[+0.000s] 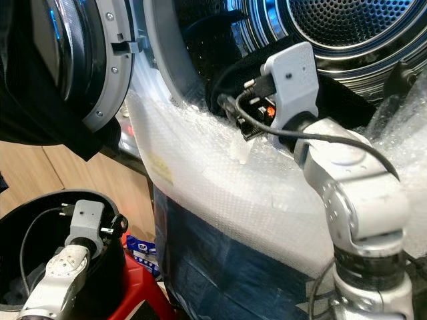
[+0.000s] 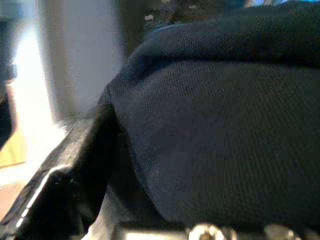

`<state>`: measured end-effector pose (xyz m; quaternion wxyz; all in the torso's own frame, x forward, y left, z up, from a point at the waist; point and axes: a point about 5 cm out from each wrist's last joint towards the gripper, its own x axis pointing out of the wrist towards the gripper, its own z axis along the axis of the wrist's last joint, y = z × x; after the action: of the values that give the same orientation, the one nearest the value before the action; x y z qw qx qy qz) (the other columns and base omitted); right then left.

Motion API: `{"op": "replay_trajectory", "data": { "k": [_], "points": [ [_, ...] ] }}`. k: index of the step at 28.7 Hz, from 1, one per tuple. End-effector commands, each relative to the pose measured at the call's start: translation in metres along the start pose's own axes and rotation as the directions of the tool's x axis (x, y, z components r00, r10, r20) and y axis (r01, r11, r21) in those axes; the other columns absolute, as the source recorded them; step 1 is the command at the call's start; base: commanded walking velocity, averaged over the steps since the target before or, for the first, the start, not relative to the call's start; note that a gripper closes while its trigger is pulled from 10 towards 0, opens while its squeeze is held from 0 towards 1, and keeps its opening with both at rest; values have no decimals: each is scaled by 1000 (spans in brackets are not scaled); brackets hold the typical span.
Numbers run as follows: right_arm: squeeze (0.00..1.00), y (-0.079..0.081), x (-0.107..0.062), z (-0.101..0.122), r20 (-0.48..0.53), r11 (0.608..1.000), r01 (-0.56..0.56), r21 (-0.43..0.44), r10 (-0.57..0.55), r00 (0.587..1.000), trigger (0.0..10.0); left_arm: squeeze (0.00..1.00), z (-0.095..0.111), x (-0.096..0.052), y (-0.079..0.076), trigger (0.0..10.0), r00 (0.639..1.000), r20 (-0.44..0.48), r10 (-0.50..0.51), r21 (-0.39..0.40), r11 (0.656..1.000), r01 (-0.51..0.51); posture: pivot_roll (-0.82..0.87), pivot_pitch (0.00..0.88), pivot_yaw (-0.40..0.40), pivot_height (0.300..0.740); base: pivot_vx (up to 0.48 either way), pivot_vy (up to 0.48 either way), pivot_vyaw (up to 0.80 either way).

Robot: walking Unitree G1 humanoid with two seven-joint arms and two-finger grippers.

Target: Clothes washing

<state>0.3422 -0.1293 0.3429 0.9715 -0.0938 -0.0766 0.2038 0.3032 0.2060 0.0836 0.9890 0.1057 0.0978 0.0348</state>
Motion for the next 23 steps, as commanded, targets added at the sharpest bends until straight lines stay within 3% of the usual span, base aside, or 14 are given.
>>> {"op": "replay_trajectory", "data": {
  "k": [1,4,6,8,9,10,13,17,23],
  "points": [
    [0,-2,15,6,18,999,-41,25,40,999,10000,0,-1,1,-4,10000,1000,-10,-16,-4,1000,16,-10,0,-31,740,0,0,0],
    [0,-2,28,12,23,998,-64,21,63,998,10000,0,0,2,-5,10000,1000,-7,-17,-8,1000,17,-7,0,-32,740,0,0,0],
    [0,-8,50,27,28,999,-54,9,54,998,10000,0,1,2,-6,10000,1000,-2,-14,-13,1000,14,-3,0,-33,740,0,0,0],
    [0,-29,64,49,37,992,120,29,-121,992,10000,0,1,2,-6,10000,1000,-1,-12,-17,1000,12,-2,0,-30,740,0,0,0],
    [0,-29,64,49,37,992,120,29,-121,992,10000,0,1,2,-6,10000,1000,-1,-12,-17,1000,12,-2,0,-30,740,0,0,0],
    [0,-49,65,58,19,945,325,41,-326,945,10000,0,0,1,-7,10000,1000,-3,-13,-17,1000,13,0,0,-33,740,0,0,0],
    [0,-75,56,54,-11,821,569,43,-569,822,10000,0,0,0,-9,10000,1000,-1,-9,-23,1000,9,16,0,-46,740,0,0,0],
    [0,-59,66,51,-21,879,473,67,-472,881,10000,0,0,-1,-9,10000,1000,0,-5,-27,1000,5,16,0,-48,740,0,0,0],
    [0,-37,79,23,-100,925,381,-18,-380,919,10000,0,-1,-3,-11,10000,1000,-7,-14,-27,1000,14,18,0,-52,740,0,0,0]
  ]
}}
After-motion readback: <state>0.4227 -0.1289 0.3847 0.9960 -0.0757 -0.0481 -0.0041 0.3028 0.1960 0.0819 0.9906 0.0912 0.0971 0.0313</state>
